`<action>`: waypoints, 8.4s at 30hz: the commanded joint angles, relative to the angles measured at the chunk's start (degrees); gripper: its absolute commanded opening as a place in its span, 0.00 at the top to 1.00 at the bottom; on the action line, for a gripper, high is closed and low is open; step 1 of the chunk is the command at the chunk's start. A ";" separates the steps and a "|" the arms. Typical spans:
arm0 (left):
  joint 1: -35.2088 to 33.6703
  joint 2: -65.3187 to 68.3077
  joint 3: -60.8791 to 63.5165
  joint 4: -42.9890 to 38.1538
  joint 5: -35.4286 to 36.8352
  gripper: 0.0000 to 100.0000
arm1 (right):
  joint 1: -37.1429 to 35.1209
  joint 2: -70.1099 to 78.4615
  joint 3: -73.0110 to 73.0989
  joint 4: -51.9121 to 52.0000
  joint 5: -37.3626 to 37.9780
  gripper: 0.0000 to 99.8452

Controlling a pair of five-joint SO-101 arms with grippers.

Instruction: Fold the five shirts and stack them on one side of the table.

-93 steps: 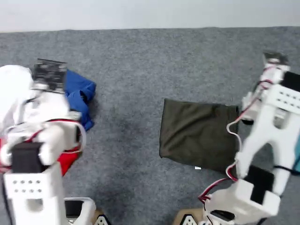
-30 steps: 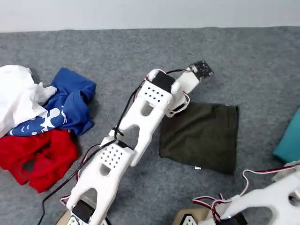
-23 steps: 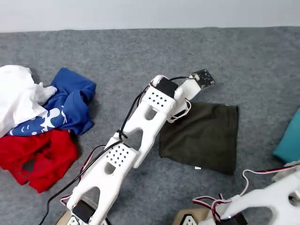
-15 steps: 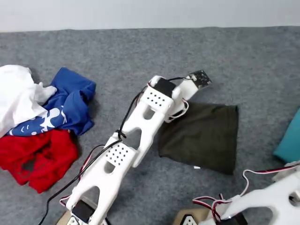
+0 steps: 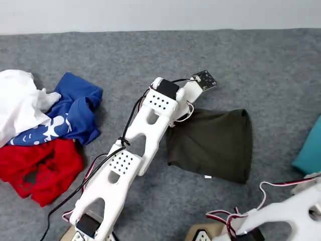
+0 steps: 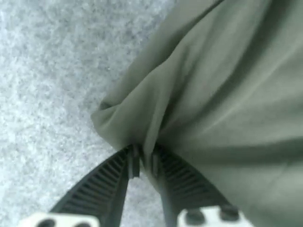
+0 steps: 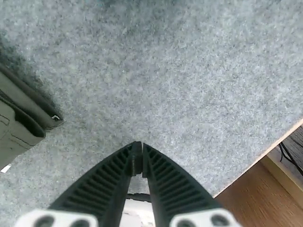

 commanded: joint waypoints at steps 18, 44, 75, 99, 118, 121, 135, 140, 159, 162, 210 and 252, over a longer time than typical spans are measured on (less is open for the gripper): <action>4.04 -14.24 -9.63 1.58 0.00 0.82 | -0.04 -1.80 -0.35 -0.40 0.62 0.99; 3.08 -29.19 -2.33 1.67 7.56 1.00 | -8.40 -1.36 -0.35 -0.22 0.53 0.99; -35.69 -89.32 66.07 1.58 7.56 1.00 | -49.36 17.01 -0.35 -14.29 -18.99 0.99; -39.30 -96.88 75.82 1.58 7.56 1.00 | -38.37 37.85 -1.32 -14.90 -14.15 0.99; -39.21 -96.79 75.82 1.58 7.56 1.00 | -45.05 21.49 -2.99 -24.04 -14.51 0.92; -39.21 -96.44 75.91 1.58 7.56 1.00 | -45.05 21.49 -2.99 -26.86 -16.26 0.83; -39.03 -96.44 78.90 1.49 7.47 1.00 | -43.47 23.78 -2.99 -40.57 -18.20 0.79; -39.03 -96.35 78.90 1.49 7.47 1.00 | -41.89 30.73 -5.89 -40.84 -18.20 0.79; -38.95 -96.26 79.43 0.53 7.30 1.00 | -48.13 41.71 -21.19 -32.22 -18.64 0.99; -39.03 -96.35 81.54 -0.26 7.30 1.00 | -48.31 41.71 -21.19 -32.22 -18.64 0.99; -38.95 -96.35 83.65 -0.53 7.56 1.00 | -47.69 50.95 -41.67 -28.53 -18.64 0.85; -38.95 -96.44 83.65 -0.44 7.56 1.00 | -48.31 44.97 -36.31 -5.85 -18.29 0.99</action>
